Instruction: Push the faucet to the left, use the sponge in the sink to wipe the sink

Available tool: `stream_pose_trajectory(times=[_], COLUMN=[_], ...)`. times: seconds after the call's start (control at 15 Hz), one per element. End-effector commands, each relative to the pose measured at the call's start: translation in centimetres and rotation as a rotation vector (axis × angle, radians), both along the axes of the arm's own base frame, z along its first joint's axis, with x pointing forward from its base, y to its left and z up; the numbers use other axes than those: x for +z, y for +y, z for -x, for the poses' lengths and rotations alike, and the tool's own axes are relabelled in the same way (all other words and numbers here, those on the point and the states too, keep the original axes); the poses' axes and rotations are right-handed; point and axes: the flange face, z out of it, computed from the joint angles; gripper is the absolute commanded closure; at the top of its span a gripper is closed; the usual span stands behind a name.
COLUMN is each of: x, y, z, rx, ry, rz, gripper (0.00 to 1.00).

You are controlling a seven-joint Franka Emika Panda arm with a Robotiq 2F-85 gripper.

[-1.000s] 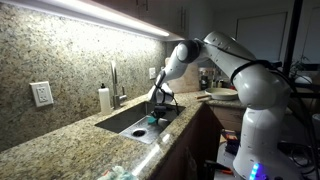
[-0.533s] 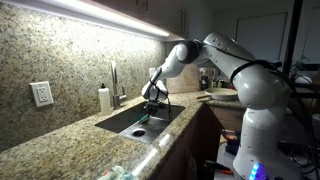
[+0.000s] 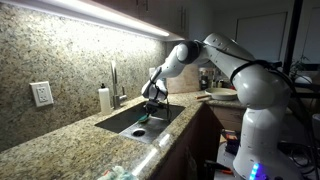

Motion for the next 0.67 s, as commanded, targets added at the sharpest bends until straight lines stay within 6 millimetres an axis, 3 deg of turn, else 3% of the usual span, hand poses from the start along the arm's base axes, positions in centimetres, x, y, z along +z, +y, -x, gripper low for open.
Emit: stream_pose_trajectory(times=[0.0, 0.33, 0.6], x=[1.3, 3.6, 2.5], y=[-1.0, -0.9, -1.3], z=[1.0, -0.3, -0.9], rx=[-0.053, -0.03, -0.023], ry=[-0.024, -0.05, -0.023], rz=[0.002, 0.043, 0.028], gripper=[1.0, 1.0, 1.0])
